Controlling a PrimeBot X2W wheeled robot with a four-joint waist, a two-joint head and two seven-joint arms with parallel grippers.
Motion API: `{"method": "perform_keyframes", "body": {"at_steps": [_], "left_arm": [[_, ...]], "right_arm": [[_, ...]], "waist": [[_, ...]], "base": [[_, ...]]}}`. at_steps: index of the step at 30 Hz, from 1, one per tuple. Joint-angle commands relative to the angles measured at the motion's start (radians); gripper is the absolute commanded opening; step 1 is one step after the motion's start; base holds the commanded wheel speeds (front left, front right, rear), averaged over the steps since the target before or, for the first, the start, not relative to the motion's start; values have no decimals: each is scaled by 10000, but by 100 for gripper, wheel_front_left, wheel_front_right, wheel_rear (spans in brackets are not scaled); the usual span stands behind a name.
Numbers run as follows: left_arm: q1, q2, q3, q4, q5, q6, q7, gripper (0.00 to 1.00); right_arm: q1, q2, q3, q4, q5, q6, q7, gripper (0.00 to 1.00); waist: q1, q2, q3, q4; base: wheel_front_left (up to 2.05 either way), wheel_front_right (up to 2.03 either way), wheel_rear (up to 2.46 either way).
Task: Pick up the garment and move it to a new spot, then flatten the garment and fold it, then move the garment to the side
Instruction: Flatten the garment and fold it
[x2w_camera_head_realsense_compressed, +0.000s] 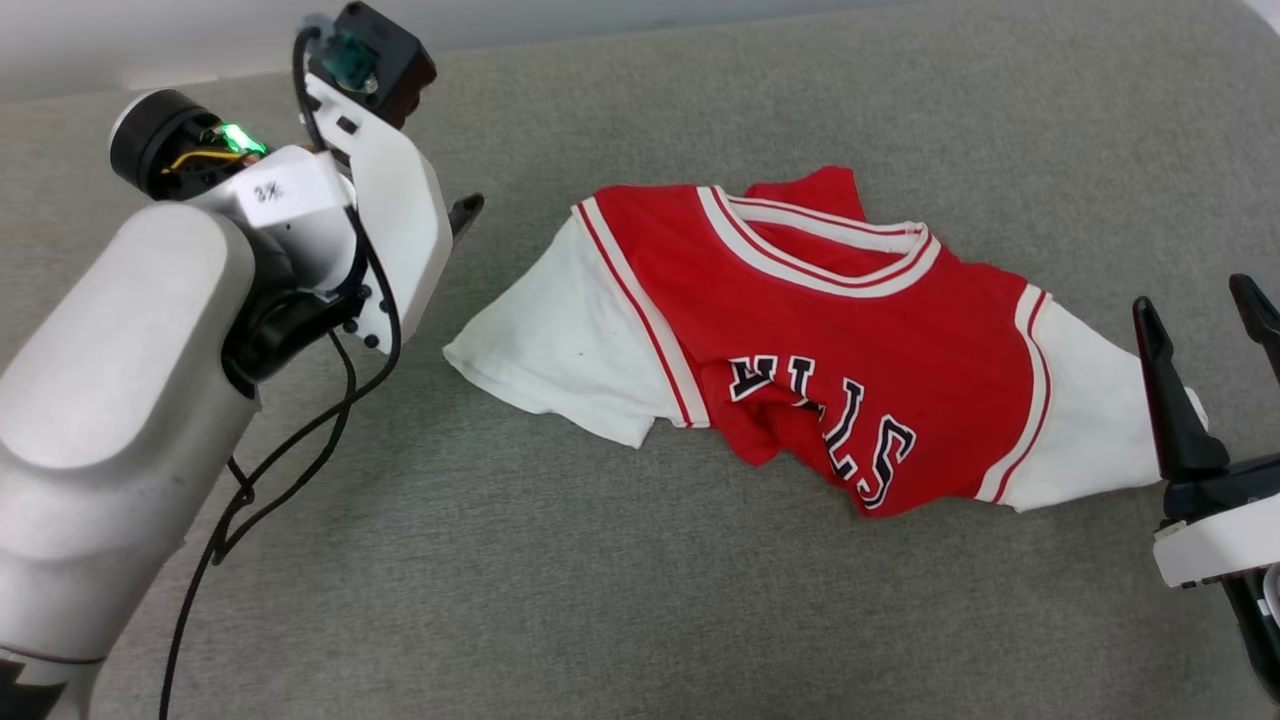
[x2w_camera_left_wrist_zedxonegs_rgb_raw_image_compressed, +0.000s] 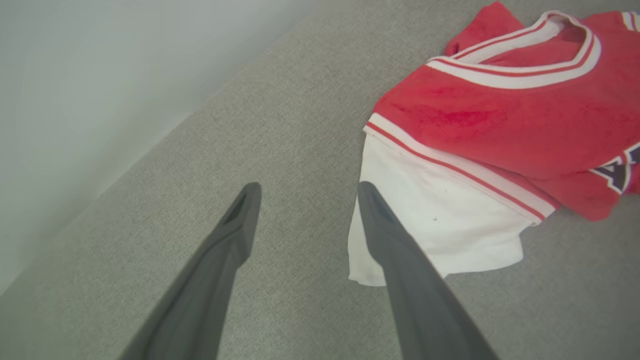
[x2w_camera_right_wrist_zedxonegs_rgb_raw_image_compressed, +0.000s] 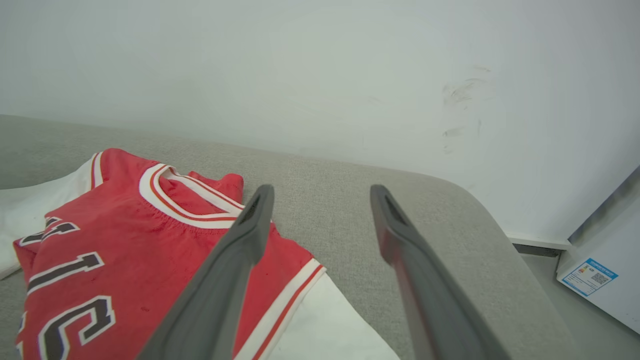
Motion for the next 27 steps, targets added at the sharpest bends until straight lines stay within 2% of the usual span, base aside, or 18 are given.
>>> {"method": "perform_keyframes", "body": {"at_steps": [1, 5, 9, 10, 16, 17, 18, 22, 27], "left_arm": [[-183, 90, -184, 64, -187, 5, 265, 100], [-641, 458, -1123, 304, -937, 5, 1417, 100], [-833, 734, -1920, 569, -1455, 4, 2111, 100], [-786, 945, -2486, 788, -1787, 4, 2475, 100], [-467, 1304, -3704, 1056, -2314, 2, 2940, 100], [-408, 1358, -3867, 1066, -2384, -1, 2933, 59], [-364, 1376, -3997, 1078, -2478, -7, 2867, 0], [-586, 1525, -4250, 969, -2677, -3, 2415, 0], [-908, 1670, -4178, 849, -2997, 3, 1539, 0]], "right_arm": [[15, 76, 35, -70, -16, -7, 4, 100], [-228, 82, 182, -106, -68, -7, 25, 100], [-393, 129, 313, -124, -115, -7, 55, 100], [-504, 50, 414, 29, -43, -7, -26, 100], [-746, -60, 501, 291, 14, -7, -170, 100], [-783, -70, 517, 344, 33, -7, -185, 100], [-815, -93, 497, 411, 76, -7, -162, 100], [-977, -326, 115, 481, 107, -7, -91, 100], [-1256, -1144, -47, 338, 314, -7, 750, 100]], "waist": [[0, 0, 267, -211], [0, 0, 626, -447], [0, 0, 893, -655], [0, 0, 1057, -777], [0, 0, 1226, -923], [0, 0, 1224, -933], [0, 0, 1202, -928], [0, 0, 940, -812], [0, 0, 381, -593]], "base": [[0, 0, 0], [0, 0, 0], [0, 0, 0], [0, 0, 0], [0, 0, 0], [0, 0, 0], [0, 0, 0], [0, 0, 0], [0, 0, 0]]}}
